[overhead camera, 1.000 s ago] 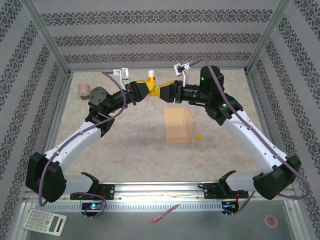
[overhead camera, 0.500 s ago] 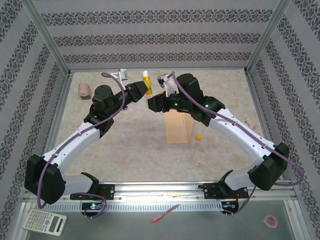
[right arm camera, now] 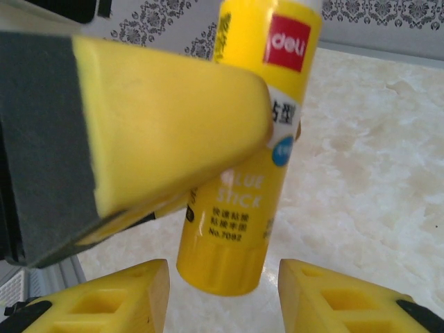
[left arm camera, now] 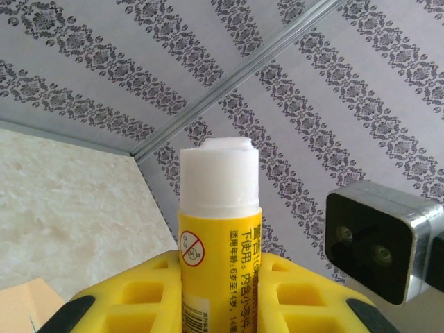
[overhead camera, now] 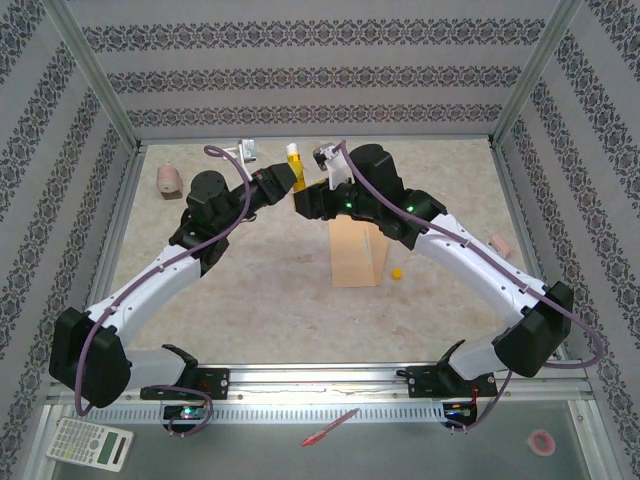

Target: Place the letter into the envelope and seal it

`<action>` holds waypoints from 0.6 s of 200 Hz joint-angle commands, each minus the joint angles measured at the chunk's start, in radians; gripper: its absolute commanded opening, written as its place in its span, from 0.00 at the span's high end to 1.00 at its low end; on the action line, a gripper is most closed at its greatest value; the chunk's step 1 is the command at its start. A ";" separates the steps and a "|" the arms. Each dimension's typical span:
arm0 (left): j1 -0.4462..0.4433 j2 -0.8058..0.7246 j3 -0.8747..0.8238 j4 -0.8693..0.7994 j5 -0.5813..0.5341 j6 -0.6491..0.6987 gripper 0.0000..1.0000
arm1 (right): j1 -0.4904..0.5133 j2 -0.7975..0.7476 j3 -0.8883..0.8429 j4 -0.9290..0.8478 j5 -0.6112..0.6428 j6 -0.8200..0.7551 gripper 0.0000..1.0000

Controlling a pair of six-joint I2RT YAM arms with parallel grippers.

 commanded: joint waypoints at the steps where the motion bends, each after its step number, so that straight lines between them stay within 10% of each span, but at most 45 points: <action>1: -0.018 0.002 -0.010 0.042 0.019 -0.018 1.00 | 0.009 0.012 0.029 0.037 0.006 -0.019 0.56; 120: -0.019 0.003 -0.031 0.108 0.074 -0.029 1.00 | 0.001 -0.010 0.019 0.087 -0.068 -0.014 0.84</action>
